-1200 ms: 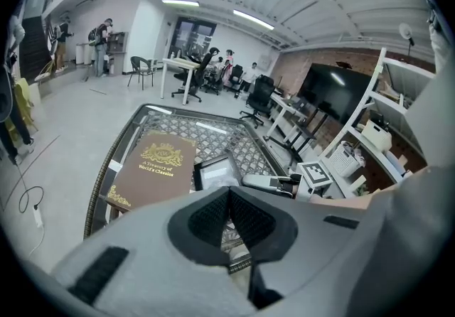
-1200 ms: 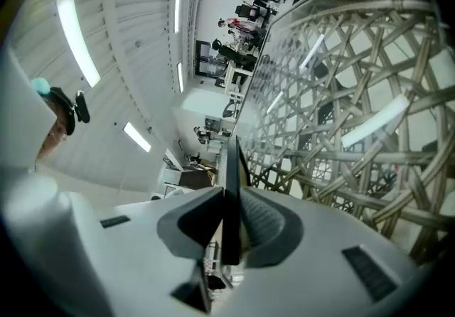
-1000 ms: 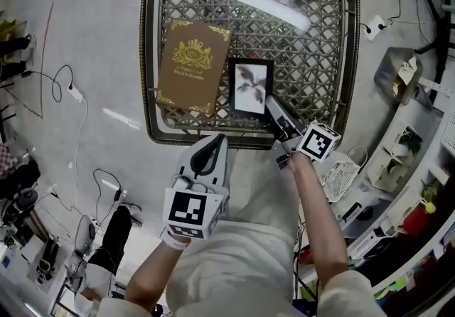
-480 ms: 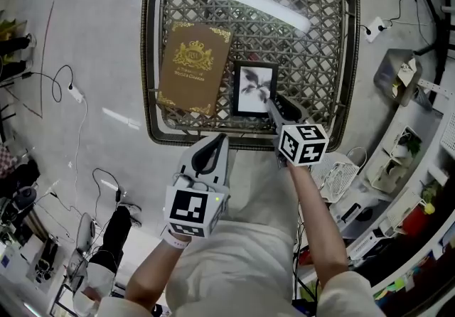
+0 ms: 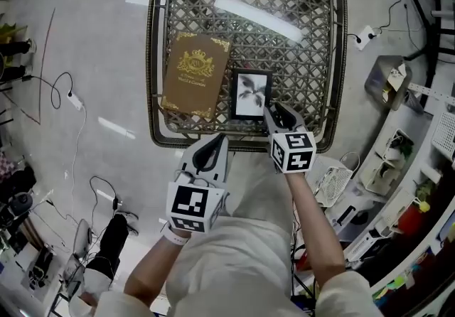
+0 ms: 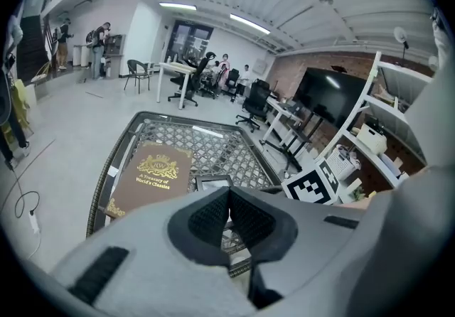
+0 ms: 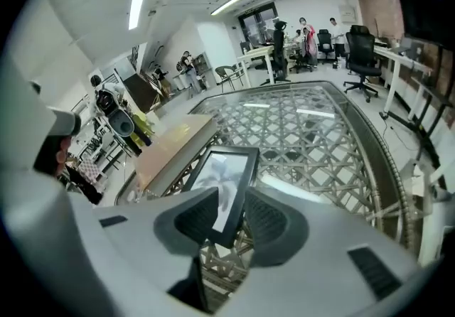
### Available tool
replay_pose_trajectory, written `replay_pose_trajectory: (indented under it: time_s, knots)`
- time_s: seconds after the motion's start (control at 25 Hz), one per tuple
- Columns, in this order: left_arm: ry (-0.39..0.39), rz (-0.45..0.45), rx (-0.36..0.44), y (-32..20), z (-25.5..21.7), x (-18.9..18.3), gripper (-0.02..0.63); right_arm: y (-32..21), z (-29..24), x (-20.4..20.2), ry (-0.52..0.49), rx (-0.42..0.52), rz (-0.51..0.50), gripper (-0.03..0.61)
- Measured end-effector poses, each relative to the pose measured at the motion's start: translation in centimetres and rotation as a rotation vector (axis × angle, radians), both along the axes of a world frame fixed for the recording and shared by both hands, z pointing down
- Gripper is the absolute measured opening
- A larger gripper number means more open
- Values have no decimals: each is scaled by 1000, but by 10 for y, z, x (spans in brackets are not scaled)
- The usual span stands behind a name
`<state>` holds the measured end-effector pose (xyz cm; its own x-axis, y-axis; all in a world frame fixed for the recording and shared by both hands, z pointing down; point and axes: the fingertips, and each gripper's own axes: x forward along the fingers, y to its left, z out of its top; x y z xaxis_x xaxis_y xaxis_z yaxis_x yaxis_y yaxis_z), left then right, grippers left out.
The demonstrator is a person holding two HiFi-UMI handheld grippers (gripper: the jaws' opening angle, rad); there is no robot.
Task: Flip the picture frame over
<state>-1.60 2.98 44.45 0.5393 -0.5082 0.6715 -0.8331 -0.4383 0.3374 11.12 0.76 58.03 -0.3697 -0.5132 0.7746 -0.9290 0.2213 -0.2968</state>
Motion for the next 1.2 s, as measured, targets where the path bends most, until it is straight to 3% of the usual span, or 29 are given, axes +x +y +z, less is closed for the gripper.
replay_pose_trajectory:
  time_s: [0.36,0.44,1.2]
  knots:
    - [32,26,68,-6,-48,-2,25,11,-78,6,91,99,-31,79]
    - [35,29,87,-7,-60,-7,25,11,-100,5,92,133,-28,41]
    - [79,70,290,0,-159,-20,25,38,-264,14,109,427,39,40]
